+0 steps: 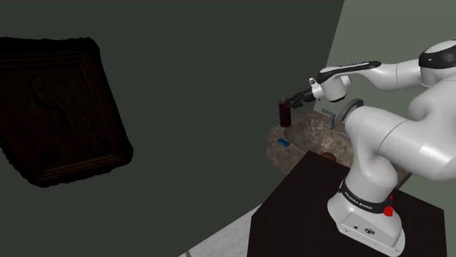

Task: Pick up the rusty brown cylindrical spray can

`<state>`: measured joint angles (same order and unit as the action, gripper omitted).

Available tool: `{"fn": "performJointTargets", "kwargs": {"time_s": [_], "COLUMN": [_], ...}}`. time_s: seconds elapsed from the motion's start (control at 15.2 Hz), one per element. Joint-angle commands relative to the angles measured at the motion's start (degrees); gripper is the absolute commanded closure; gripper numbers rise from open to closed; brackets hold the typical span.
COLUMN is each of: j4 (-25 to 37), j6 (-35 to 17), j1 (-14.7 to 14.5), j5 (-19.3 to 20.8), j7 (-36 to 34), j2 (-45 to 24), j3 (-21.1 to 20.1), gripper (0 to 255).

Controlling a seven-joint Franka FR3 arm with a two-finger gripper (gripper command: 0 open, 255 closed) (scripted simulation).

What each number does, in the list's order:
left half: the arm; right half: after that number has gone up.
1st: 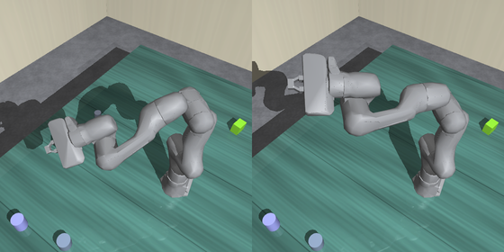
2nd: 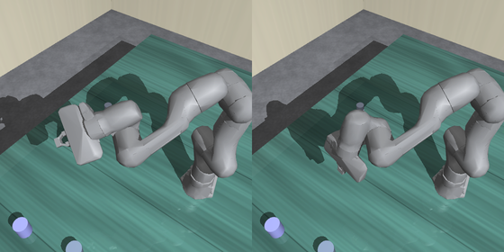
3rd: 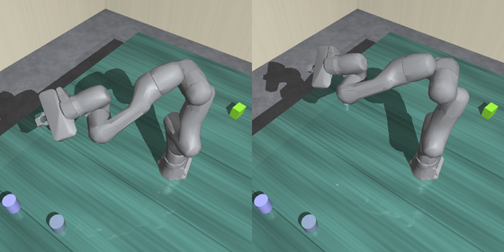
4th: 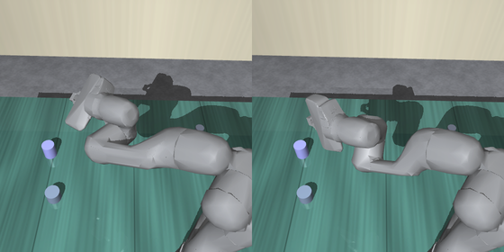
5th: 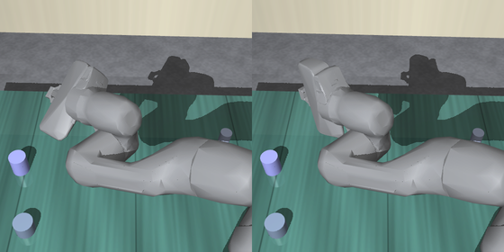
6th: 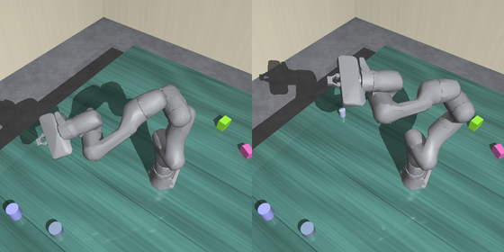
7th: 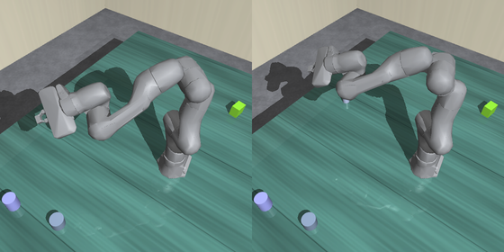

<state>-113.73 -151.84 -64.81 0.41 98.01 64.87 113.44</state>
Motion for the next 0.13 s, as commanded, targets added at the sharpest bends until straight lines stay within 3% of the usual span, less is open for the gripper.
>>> {"fn": "performJointTargets", "kwargs": {"time_s": [0.0,0.07], "j4": [-0.2,-0.2], "j6": [0.3,0.3], "j1": [0.4,0.4], "j5": [-0.2,-0.2], "j7": [-0.4,-0.4], "j2": [-0.6,-0.6], "j3": [-0.6,-0.6], "gripper": [255,255]}}
